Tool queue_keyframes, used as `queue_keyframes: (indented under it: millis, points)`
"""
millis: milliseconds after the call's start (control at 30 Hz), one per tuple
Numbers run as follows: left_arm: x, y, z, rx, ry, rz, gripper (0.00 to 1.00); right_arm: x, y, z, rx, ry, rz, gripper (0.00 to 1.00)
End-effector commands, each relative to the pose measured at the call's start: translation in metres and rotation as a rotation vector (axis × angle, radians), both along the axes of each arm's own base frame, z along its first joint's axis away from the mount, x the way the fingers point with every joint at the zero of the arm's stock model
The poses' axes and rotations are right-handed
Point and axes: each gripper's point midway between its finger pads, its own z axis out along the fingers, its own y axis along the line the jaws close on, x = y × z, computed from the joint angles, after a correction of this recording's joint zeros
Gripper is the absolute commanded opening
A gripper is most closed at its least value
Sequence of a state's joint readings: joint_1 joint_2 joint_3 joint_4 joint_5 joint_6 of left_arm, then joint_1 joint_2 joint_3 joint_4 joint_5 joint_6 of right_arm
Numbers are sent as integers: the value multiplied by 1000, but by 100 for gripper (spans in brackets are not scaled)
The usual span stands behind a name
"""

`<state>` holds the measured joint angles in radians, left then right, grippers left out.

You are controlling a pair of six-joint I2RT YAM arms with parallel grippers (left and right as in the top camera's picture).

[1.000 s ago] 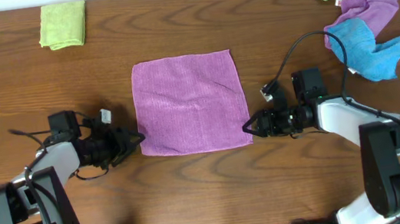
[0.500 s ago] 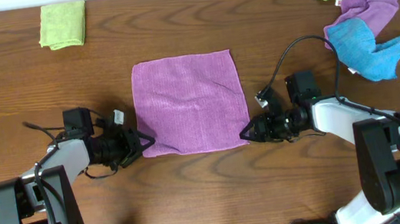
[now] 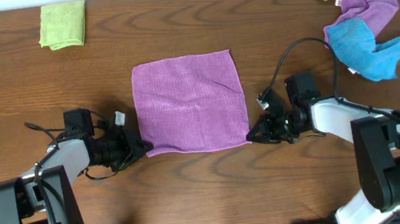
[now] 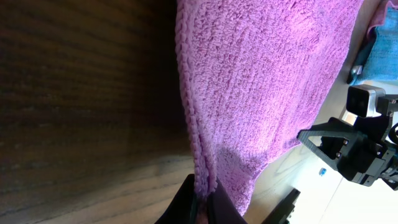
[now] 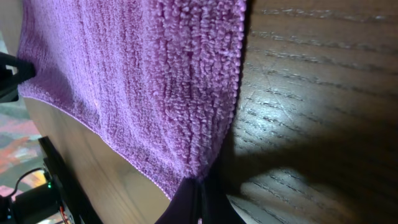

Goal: Fold the cloth
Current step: 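Grasp the cloth's bottom left and right corners with both grippers, then lift the bottom edge with both grippers and fold it up over the top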

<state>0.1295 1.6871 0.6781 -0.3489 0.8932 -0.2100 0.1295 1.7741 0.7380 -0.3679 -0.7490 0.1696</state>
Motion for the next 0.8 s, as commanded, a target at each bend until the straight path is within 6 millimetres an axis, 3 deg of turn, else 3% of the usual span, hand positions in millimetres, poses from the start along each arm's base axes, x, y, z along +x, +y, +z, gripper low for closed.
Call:
queue_keyframes:
  millis: [0,200,500,633,767]
  points:
    - [-3,-3,0,-25,12,-6,6,-6,0,-8,-16,33,-6,1]
    - [7,-8,12,-72,-21,-13,6,3,11,11,68,20,8,1]
    - [58,-7,58,-109,-159,-13,6,50,13,66,36,-52,8,2]
    - [86,0,76,-77,-231,10,6,74,10,79,-3,-132,-3,2]
    - [105,6,80,-28,-278,52,6,89,9,81,-42,-196,-14,2]
